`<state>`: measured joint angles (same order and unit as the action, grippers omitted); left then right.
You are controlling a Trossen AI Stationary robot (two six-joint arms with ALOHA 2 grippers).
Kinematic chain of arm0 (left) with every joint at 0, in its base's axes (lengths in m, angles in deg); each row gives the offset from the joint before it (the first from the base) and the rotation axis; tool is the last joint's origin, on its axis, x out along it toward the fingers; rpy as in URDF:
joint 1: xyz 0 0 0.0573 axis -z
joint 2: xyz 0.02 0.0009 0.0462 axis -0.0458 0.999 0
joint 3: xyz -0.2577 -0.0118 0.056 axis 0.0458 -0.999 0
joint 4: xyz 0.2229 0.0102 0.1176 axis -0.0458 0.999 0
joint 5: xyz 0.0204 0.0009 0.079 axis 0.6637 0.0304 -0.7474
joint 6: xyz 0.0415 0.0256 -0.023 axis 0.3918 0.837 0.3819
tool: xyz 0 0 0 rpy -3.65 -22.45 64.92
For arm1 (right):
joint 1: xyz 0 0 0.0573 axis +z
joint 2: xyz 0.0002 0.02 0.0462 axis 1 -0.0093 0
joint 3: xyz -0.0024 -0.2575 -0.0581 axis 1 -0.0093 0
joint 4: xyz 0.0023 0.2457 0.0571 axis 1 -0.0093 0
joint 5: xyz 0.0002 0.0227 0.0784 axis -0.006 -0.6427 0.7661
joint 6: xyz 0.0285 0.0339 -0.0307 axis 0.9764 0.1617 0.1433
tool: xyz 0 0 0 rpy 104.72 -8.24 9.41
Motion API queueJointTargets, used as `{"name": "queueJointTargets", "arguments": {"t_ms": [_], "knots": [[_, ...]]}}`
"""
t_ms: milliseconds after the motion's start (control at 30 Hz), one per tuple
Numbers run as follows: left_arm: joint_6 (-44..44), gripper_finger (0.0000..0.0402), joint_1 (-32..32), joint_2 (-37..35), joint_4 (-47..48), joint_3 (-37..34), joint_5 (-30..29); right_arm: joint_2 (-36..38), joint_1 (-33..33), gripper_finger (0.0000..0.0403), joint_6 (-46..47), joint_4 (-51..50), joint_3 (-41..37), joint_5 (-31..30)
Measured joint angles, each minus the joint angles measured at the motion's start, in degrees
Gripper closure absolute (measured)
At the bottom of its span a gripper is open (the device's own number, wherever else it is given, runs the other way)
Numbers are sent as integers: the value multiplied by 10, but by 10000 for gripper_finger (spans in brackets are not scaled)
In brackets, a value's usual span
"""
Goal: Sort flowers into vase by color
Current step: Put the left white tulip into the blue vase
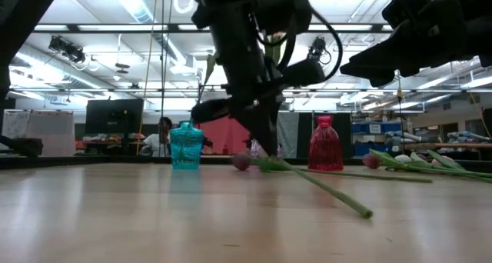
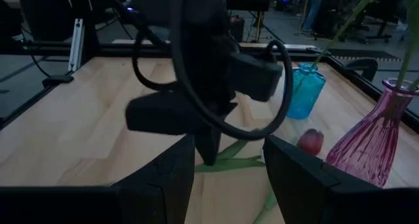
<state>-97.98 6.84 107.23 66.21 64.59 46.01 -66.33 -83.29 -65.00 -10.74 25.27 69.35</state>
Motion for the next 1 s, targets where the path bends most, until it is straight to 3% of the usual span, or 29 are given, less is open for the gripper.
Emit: {"name": "queueJointTargets", "arguments": {"t_ms": [200,367,533,667,1000], "knots": [[77,400,10,-1,82,72,-4,0,0,209,0,-7,0,0],[180,400,43,-2,136,131,-88,0,0,209,0,-10,0,-2],[214,401,68,-11,196,145,-157,0,0,209,0,-20,0,-31],[234,401,81,-52,243,145,-232,0,0,209,7,-22,0,-32],[318,401,91,-178,266,146,-320,10,0,209,15,-21,0,-31]]}}
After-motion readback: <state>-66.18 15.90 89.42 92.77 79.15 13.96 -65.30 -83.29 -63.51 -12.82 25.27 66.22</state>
